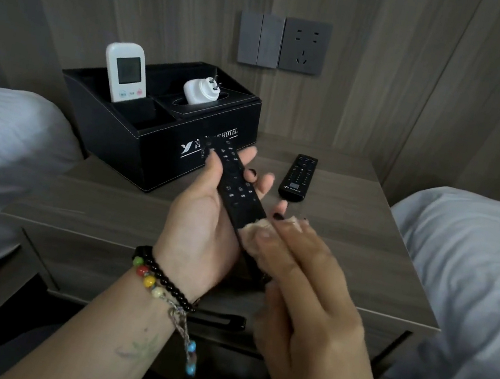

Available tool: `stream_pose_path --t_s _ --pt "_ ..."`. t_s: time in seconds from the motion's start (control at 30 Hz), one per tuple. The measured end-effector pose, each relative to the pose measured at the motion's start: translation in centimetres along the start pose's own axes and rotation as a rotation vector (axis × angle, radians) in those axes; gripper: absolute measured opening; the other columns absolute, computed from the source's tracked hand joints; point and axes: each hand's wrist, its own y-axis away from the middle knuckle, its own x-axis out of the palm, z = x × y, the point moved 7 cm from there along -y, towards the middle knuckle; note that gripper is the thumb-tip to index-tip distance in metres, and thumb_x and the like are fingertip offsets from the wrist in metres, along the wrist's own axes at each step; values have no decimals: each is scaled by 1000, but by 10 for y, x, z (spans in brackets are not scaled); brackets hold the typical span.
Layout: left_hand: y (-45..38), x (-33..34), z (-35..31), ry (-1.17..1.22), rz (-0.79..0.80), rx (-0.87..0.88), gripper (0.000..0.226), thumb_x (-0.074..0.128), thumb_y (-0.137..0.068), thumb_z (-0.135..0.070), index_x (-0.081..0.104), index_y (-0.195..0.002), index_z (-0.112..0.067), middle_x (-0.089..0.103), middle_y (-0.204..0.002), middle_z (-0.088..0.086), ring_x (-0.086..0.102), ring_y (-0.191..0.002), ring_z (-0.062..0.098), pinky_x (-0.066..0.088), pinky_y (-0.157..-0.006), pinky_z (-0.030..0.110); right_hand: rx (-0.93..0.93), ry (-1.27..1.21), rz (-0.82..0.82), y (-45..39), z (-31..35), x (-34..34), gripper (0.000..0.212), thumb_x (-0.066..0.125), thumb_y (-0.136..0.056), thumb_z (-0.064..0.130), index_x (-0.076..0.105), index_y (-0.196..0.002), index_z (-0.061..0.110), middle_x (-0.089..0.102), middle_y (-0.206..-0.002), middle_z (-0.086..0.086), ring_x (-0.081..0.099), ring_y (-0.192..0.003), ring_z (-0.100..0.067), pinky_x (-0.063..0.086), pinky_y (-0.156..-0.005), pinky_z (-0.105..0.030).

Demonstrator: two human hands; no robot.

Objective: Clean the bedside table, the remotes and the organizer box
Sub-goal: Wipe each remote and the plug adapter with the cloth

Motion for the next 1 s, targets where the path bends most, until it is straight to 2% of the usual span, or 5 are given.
stream_pose_path --t_s 0.23,0.4,0.7,0.83,1.0 --pt "7 5 13 -114 117 -95 57 33 -97 -47 60 -127 -6 59 -91 0 60 -106 18 59 -78 35 63 -106 -75 -1 -6 -1 38 48 -89 -5 61 -124 4 57 -130 -12 52 -128 -24 44 -105 -42" --pt "8 5 18 -201 227 -120 57 31 -96 -48 58 -125 -7 64 -127 7 58 -122 17 45 -104 35 -6 -90 -68 0 6 -2 38 49 -89 -5 59 -125 7 56 -132 -13 49 -130 -28 43 -106 -42" --pt "12 11 33 -232 391 -236 59 31 -96 -48 50 -135 -8 57 -137 6 51 -129 16 40 -107 30 15 -139 -138 -1 -1 -5 35 50 -88 -10 61 -120 -4 57 -128 -18 53 -126 -29 44 -104 -45" --pt "18 18 45 -215 476 -299 55 46 -91 -46 57 -132 -12 53 -140 13 52 -128 22 44 -105 36 257 -292 -227 -9 -33 -19 40 49 -86 -9 62 -121 4 61 -125 -8 56 -122 -14 48 -101 -36" --pt "23 23 67 -302 500 -287 43 50 -94 -41 58 -131 -20 59 -134 8 54 -126 23 46 -103 41 447 -381 -287 -9 -56 -31 42 49 -87 1 62 -122 22 66 -120 3 63 -112 -12 52 -94 -35"
